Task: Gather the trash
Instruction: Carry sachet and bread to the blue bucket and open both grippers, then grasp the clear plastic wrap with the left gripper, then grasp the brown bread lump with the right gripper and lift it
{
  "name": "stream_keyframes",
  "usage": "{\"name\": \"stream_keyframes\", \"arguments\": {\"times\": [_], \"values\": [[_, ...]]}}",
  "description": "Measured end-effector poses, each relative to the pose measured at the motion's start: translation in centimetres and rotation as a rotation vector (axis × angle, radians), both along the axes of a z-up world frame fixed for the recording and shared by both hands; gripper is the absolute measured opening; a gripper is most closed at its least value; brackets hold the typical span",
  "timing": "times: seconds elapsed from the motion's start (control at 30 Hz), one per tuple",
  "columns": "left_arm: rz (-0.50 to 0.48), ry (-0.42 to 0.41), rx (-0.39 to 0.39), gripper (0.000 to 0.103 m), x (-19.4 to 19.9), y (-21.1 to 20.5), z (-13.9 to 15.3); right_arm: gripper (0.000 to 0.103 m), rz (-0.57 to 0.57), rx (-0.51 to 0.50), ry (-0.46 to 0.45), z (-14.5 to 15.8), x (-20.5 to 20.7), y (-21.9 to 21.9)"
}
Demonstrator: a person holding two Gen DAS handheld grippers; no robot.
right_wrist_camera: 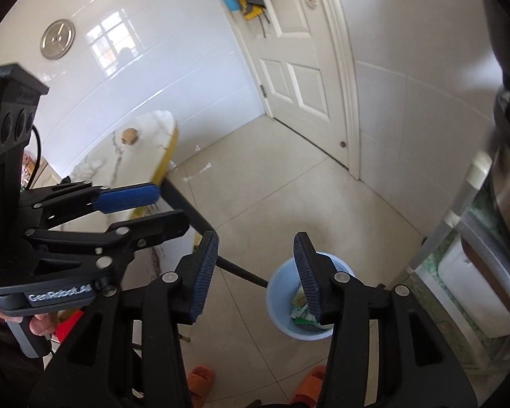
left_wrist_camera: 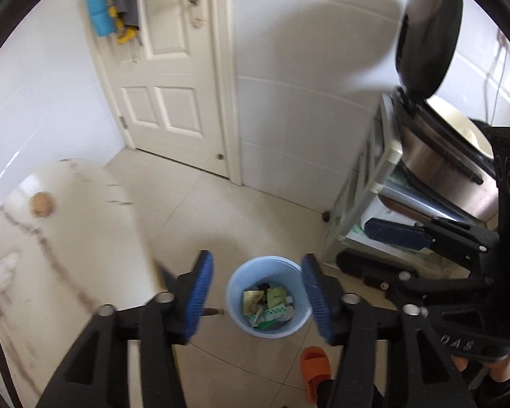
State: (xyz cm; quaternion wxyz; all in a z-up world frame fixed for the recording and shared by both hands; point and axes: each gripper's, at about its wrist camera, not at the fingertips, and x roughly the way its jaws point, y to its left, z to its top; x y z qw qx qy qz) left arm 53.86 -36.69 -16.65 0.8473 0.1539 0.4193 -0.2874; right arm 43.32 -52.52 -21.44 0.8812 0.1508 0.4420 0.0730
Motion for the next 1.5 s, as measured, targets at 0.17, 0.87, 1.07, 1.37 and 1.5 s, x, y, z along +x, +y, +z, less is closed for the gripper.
{"name": "stream_keyframes", "arguments": {"times": [0.17,0.87,1.07,1.37,1.5], "values": [[0.079,-0.069,-0.040,0.081,-2.1,6.3,3.5,0.058,0.048,-0.037,-0.051,3.4,0.5,3.6],[0.340,-0.144,0.109,0.097,6.7,23.8,0.2,0.075,0.323,-0.189,-0.015,4.6,15.7,20.9],[0.308,-0.088,0.156,0.097,10.0,24.0,-1.5,0.076,0.376,-0.187,0.034,1.6,20.8,23.2],[0.281,0.024,0.050,0.052,12.6,26.9,-2.0,0.079,0.423,-0.209,0.081,-2.0,26.0,26.1],[0.268,0.017,0.064,0.031,13.2,27.6,-1.7,0.085,0.464,-0.223,0.078,-2.8,26.8,27.3]]}}
